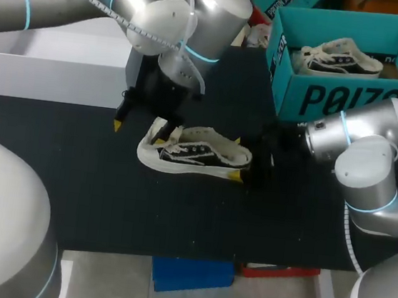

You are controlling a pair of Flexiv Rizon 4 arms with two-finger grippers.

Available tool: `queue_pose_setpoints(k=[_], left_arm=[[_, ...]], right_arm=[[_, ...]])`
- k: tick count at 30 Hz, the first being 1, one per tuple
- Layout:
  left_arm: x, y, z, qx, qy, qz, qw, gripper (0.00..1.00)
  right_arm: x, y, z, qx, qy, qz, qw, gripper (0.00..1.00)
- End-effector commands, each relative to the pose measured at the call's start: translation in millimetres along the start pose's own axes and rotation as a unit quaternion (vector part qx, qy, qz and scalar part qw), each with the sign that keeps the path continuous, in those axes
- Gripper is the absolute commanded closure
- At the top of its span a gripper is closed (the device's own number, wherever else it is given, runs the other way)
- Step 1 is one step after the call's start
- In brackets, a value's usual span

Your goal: Take the shoe out of the shoebox, open the shoe tongue, remove and reinsert the insole, then place the shoe into the shoebox

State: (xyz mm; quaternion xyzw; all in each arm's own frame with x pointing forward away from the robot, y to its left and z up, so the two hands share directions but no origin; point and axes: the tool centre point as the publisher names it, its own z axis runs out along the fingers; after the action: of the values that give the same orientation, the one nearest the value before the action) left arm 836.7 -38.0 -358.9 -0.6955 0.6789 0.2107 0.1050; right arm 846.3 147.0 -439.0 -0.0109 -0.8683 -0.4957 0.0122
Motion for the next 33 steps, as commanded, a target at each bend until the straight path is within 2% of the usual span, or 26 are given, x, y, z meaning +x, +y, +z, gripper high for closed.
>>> queue_pose_setpoints(k=[1, 5, 7, 8, 9, 10, 11, 13, 15, 18, 23, 33], left_arm=[[-16.7, 10, -16, 0.040, 0.080, 0.059, 0.994, 0.00], [-21.2, 18, -47, 0.088, 0.163, 0.172, 0.967, 0.00], [-20.1, 22, -61, 0.089, 0.225, 0.250, 0.937, 0.00], [-17.6, 23, -67, 0.101, 0.229, 0.282, 0.926, 0.22], [-13.8, 25, -73, 0.101, 0.241, 0.328, 0.908, 0.57], [-10.5, 27, -77, 0.100, 0.252, 0.366, 0.890, 0.76], [-6.8, 27, -81, 0.093, 0.262, 0.409, 0.869, 1.00], [1.2, 31, -89, 0.084, 0.278, 0.512, 0.808, 1.00], [9.6, 32, -97, 0.068, 0.295, 0.610, 0.732, 1.00], [21.9, 31, -106, 0.061, 0.275, 0.662, 0.695, 1.00], [45.7, 35, -121, 0.089, 0.209, 0.734, 0.640, 1.00], [45.7, 35, -121, 0.088, 0.203, 0.831, 0.510, 1.00]], right_arm=[[0.3, -3.7, 3, 0.001, -0.001, 0.001, 1.000, 1.00], [0.3, -3.7, 3, 0.001, -0.001, 0.001, 1.000, 1.00], [0.3, -3.7, 3, 0.001, -0.001, 0.001, 1.000, 1.00], [0.3, -3.7, 3, 0.001, -0.001, 0.001, 1.000, 1.00], [0.3, -3.7, 3, 0.001, -0.001, 0.001, 1.000, 1.00], [0.3, -3.7, 3, 0.001, -0.001, 0.001, 1.000, 1.00], [0.3, -3.7, 3, 0.001, -0.001, 0.001, 1.000, 1.00], [0.3, -3.7, 3, 0.001, -0.001, 0.001, 1.000, 1.00], [0.3, -3.7, 3, 0.001, -0.001, 0.001, 1.000, 1.00], [0.3, -3.7, 3, 0.001, -0.001, 0.001, 1.000, 1.00], [0.3, -3.7, 3, 0.001, -0.001, 0.001, 1.000, 1.00], [0.3, -3.7, 3, 0.001, -0.001, 0.001, 1.000, 1.00]])
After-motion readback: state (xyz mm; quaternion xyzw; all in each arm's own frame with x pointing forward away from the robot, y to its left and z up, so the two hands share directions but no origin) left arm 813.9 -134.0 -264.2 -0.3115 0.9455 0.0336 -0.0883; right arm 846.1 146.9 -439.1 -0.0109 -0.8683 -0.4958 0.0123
